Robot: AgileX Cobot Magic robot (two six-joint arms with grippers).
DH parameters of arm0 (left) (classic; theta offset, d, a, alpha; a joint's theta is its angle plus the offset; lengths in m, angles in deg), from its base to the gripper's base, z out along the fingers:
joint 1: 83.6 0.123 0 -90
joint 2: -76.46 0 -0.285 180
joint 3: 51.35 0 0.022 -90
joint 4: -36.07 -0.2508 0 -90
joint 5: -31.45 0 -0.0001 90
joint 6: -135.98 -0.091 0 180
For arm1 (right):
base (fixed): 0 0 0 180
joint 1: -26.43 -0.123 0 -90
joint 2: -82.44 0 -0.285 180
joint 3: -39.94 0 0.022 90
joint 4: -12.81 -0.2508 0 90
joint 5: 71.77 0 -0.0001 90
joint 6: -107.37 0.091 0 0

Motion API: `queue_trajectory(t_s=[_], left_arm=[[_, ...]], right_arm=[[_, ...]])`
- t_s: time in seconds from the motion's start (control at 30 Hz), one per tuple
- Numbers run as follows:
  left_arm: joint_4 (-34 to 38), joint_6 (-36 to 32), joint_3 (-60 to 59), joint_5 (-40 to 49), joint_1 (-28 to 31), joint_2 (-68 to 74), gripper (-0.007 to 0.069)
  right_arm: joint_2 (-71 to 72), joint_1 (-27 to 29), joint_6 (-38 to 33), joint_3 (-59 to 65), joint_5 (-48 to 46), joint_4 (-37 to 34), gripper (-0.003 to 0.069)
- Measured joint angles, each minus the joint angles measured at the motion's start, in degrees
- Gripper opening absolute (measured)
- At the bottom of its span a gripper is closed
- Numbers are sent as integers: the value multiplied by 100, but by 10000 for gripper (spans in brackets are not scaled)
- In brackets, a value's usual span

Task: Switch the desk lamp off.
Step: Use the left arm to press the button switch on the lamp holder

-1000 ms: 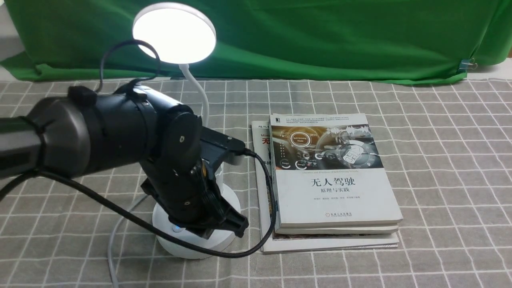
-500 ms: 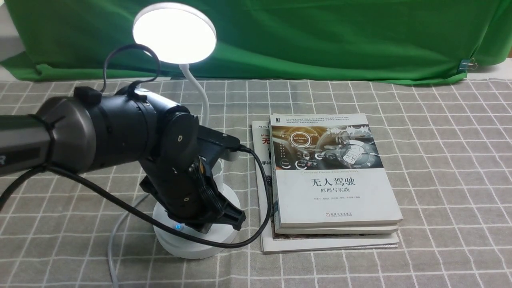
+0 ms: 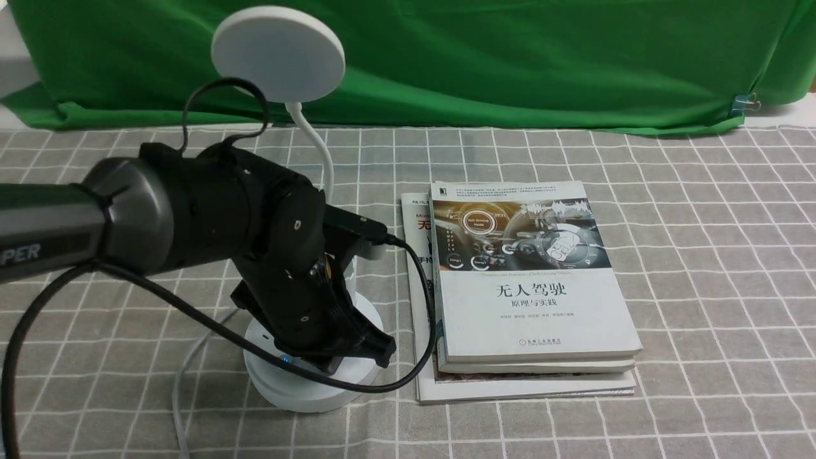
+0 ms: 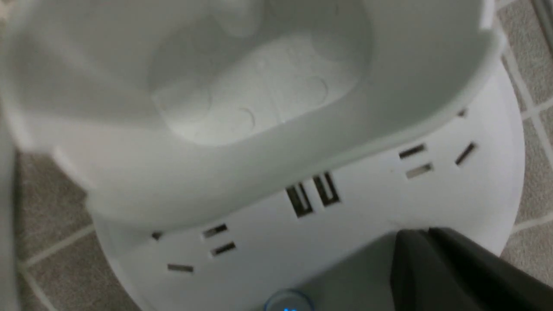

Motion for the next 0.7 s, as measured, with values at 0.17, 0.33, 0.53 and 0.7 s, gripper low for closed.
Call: queue_trajectory(t_s=[0.17,0.33,0.53,0.7], left_arm=[[-11,0,-6,-23,0,-74,1],[-17,37,-33,-111,0,-431,1],[-12,93,-33,-136,0,-648,1],[-6,97,-33,-142,0,-434,1]], right_arm=[[0,0,0,0,0,0,36],[0,0,0,0,0,0,36],[0,0,0,0,0,0,36],[0,0,0,0,0,0,36]])
